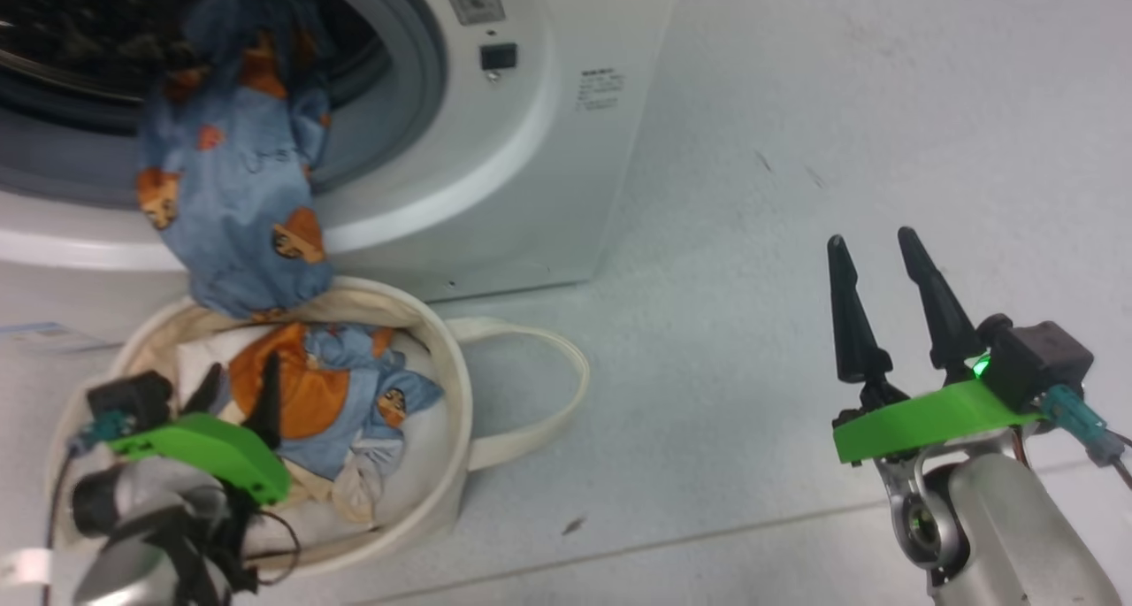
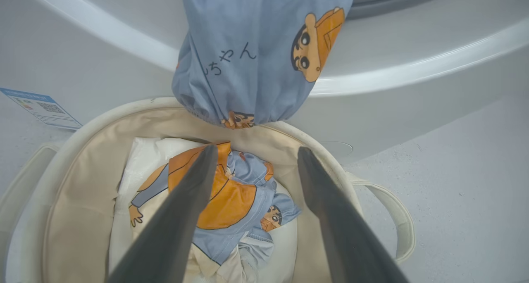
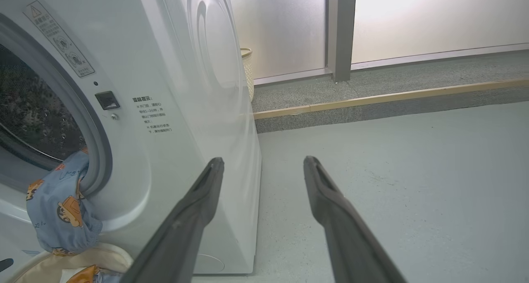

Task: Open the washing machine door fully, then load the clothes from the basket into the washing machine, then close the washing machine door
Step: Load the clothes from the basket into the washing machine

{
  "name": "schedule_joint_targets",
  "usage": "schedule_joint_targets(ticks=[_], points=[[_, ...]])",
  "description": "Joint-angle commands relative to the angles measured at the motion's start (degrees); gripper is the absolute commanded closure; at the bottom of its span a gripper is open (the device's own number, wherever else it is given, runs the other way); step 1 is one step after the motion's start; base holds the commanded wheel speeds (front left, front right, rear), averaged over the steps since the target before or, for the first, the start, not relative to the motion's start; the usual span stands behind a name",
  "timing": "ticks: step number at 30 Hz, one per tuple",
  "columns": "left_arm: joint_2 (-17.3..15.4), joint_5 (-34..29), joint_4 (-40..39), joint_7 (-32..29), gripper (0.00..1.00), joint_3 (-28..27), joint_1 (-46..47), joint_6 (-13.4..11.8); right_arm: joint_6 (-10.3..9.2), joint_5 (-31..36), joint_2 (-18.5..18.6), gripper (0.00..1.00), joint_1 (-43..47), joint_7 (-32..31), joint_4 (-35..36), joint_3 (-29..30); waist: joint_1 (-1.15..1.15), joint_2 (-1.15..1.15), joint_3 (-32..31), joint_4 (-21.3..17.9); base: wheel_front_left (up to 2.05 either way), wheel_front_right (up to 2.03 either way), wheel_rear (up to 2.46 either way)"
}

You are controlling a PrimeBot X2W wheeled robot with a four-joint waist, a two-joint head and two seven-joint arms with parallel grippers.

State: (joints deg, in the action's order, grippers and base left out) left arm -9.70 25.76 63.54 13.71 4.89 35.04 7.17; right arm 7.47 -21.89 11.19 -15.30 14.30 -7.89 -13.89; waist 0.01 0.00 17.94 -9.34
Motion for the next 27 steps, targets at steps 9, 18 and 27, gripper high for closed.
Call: schedule_joint_targets(ticks=[9,18,27], points=[[-6.89,4.04,6.35,0.11,0.00,-0.12,7.24,0.32,0.02,2.07,-1.05,0.00,-2.25,0.70,4.38,0.96,-0.01,0.00,8.52,-5.39,0.00,0.00,0.00],[-9.13,4.63,7.68,0.48,0.00,2.71,12.53,0.32,0.02,3.64,-1.44,0.00,-1.81,0.70,6.68,2.65,-0.01,0.00,13.58,-6.45,0.00,0.00,0.00],[-11.39,4.56,5.85,1.24,0.16,1.69,17.44,-0.99,0.02,4.51,-2.00,0.00,-1.81,0.70,7.79,3.20,-0.01,0.00,15.87,-6.32,0.00,0.00,0.00]])
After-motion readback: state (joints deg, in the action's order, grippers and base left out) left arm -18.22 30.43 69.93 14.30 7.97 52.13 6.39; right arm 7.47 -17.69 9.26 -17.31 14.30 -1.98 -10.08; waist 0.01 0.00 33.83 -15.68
